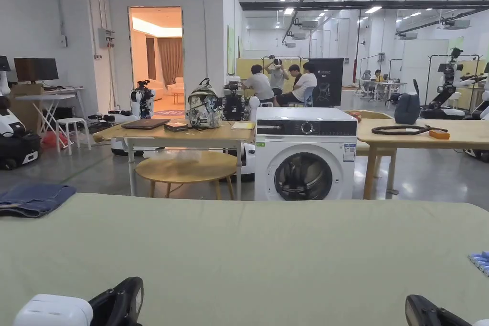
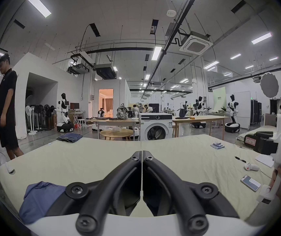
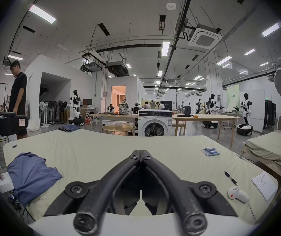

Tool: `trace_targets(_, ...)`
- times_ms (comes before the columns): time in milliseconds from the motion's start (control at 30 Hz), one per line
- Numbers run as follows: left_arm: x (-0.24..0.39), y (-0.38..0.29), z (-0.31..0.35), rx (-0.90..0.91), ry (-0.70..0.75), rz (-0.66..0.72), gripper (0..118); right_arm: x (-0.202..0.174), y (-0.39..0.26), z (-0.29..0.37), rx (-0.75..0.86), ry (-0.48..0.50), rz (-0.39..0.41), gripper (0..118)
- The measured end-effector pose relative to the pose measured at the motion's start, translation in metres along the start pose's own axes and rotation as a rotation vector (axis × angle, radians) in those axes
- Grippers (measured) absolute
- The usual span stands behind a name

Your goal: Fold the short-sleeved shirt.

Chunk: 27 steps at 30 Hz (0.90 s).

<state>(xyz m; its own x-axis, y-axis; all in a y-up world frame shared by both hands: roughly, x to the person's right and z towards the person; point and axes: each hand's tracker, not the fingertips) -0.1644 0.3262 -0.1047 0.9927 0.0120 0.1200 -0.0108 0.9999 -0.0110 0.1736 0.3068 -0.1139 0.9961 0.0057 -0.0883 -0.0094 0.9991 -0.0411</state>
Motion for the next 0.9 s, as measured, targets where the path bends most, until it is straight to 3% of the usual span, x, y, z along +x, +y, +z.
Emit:
trace_targets(600,-0.006,-0.002,0.005,-0.011,0.023,-0.014,0,-0.012,-0.005,-0.012,-0.017,0.032,-0.008,0)
trace_targets(667,-0.018,-0.004,0.013,-0.019,0.06,0.007,0,-0.022,-0.01,-0.019,-0.033,0.087,-0.051,0)
trace_targets(900,-0.066,-0.011,0.054,-0.062,0.207,0.028,0,-0.074,-0.03,-0.039,-0.061,0.21,-0.052,0)
